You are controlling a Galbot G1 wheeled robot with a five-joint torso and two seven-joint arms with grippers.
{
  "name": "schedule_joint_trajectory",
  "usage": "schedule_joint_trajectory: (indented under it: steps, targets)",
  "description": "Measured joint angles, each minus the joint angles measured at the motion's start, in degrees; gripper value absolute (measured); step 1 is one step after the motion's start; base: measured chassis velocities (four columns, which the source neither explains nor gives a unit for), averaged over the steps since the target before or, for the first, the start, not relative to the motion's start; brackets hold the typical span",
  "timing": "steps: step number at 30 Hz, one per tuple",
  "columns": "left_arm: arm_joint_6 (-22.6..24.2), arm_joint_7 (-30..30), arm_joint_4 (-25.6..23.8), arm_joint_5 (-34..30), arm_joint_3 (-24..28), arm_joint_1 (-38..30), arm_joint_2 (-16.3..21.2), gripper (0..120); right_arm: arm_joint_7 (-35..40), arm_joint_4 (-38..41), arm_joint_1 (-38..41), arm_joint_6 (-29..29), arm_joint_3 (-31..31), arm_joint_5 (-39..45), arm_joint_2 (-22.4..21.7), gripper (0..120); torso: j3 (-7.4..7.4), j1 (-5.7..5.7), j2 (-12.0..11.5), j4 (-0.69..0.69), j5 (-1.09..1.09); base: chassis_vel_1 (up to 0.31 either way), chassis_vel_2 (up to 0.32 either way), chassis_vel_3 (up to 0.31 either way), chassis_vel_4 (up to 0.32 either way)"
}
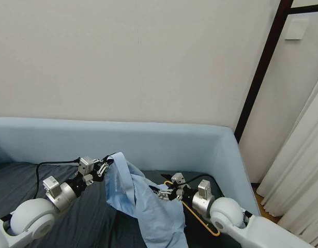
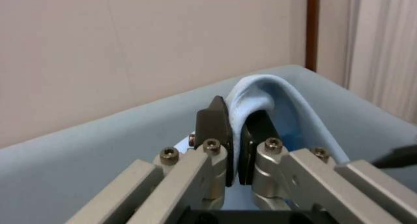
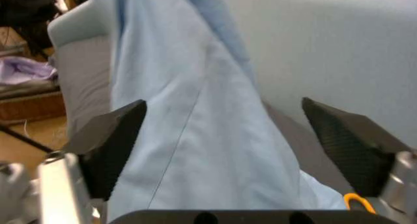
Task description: Pick up the clothes from the sofa and hang them on the clothes hanger.
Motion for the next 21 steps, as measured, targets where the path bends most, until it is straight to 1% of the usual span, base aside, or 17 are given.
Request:
schedule_joint_trajectory:
  steps: [2,3,5,6,8,9,12,17,18,20,21]
  targets:
    - [1.54,-3.24,-0.18,0.36,0.04,-0.66,-0.92,1,-0.47,1.85,-1.56,0.33,0.57,-0.32,-0.85,100,0.00,0.00,0.00,0.00,0.00,0.000,0.000,0.000,0.000]
    - [1.54,-3.24,-0.18,0.36,0.04,-0.66,-0.92,1,-0.47,1.85,-1.56,0.33,0.57,-0.32,-0.85,100,0.00,0.00,0.00,0.00,0.00,0.000,0.000,0.000,0.000]
    - [2.42,-5.37,-0.41,0.60,0.07,-1.06,-1.51,1,-0.76,2.89,-2.06,0.35,0.61,0.38,-1.32,100,0.00,0.00,0.00,0.00,0.00,0.000,0.000,0.000,0.000]
    - [3.74,-8.76,-0.99,1.12,0.14,-1.42,-2.19,1,-1.66,4.43,-2.37,0.31,0.15,3.01,-1.91,100,0.00,0.00,0.00,0.00,-0.01,0.000,0.000,0.000,0.000]
    - [5.14,-11.97,-1.99,1.38,0.19,-1.46,-2.57,1,-3.13,5.66,-2.25,0.15,-1.57,6.53,-2.02,100,0.00,0.00,0.00,0.00,0.00,0.000,0.000,0.000,0.000]
    - [5.14,-11.97,-1.99,1.38,0.19,-1.46,-2.57,1,-3.13,5.66,-2.25,0.15,-1.57,6.53,-2.02,100,0.00,0.00,0.00,0.00,0.00,0.000,0.000,0.000,0.000]
    - [7.33,-16.34,-3.83,1.47,0.20,-1.46,-3.11,1,-5.04,5.77,-0.82,0.04,-5.22,9.80,-0.86,100,0.00,0.00,0.00,0.00,-0.01,0.000,0.000,0.000,0.000]
    - [8.09,-17.72,-5.52,1.97,0.08,-1.40,-3.03,1,-5.42,3.70,0.85,0.16,-8.55,9.83,1.24,100,0.00,0.00,0.00,0.01,0.01,0.000,0.000,0.000,0.000]
    - [8.20,-18.04,-6.19,2.19,-0.12,-1.15,-2.80,1,-5.51,2.93,1.37,0.27,-9.54,9.28,1.74,100,0.00,0.00,0.00,0.01,0.01,0.000,0.000,0.000,0.000]
    - [8.59,-18.61,-8.10,3.09,-0.86,0.57,-1.61,1,-6.08,0.89,3.10,0.47,-13.56,7.52,3.06,100,0.00,0.00,0.00,0.01,0.01,0.000,0.000,0.000,0.000]
    - [8.59,-18.61,-8.10,3.09,-0.86,0.57,-1.61,1,-6.08,0.89,3.10,0.47,-13.56,7.52,3.06,100,0.00,0.00,0.00,0.01,0.01,0.000,0.000,0.000,0.000]
